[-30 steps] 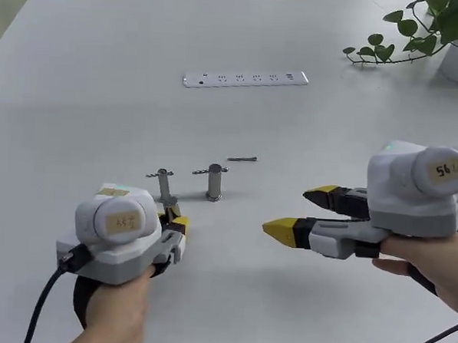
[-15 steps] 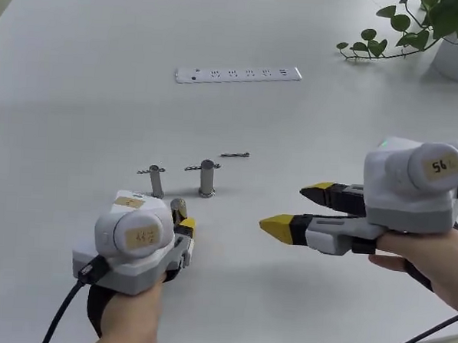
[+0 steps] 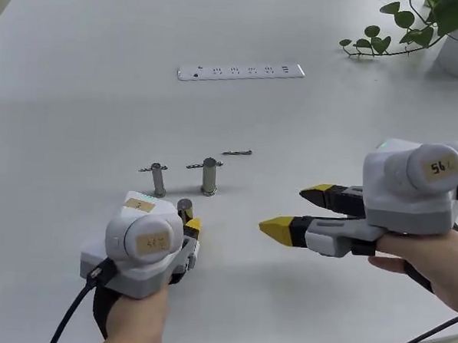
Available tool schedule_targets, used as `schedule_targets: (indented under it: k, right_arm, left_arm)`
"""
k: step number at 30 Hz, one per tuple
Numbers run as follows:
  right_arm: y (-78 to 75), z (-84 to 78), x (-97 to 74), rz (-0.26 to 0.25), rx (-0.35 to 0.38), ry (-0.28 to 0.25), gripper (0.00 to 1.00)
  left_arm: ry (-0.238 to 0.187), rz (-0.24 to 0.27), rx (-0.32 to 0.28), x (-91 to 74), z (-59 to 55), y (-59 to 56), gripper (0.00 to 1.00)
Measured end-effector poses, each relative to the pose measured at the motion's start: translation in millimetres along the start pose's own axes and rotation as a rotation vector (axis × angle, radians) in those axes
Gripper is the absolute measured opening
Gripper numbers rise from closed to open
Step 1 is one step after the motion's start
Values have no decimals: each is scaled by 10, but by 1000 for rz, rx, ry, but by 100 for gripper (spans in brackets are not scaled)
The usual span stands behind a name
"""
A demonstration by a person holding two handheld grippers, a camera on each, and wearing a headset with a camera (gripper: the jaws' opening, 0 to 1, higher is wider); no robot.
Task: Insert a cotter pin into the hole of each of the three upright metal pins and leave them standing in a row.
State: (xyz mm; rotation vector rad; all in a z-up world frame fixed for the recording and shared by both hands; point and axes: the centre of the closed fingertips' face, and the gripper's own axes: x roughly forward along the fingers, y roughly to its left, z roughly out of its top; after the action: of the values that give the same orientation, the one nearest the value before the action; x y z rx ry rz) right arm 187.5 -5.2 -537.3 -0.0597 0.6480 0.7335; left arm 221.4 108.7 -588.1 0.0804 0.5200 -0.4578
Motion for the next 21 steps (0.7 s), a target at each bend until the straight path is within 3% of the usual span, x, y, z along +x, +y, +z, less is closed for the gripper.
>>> schedule_targets:
  k: [10,11,13,16,21]
  right_arm:
    - [-1,50,25,9,-7,-3,52]
    - [-5,57,30,10,-9,-2,52]
    - [-15,63,45,14,-19,4,52]
    - [-34,77,74,22,-37,20,51]
    - [-73,167,117,46,-61,30,51]
  left_arm:
    - [-3,-22,37,-12,39,-9,13]
    - [-4,-30,15,-17,59,-18,15]
    - [-9,-31,28,-25,86,-18,18]
    - [14,-42,45,-34,54,-34,24]
    - [14,-59,22,-77,66,-34,29]
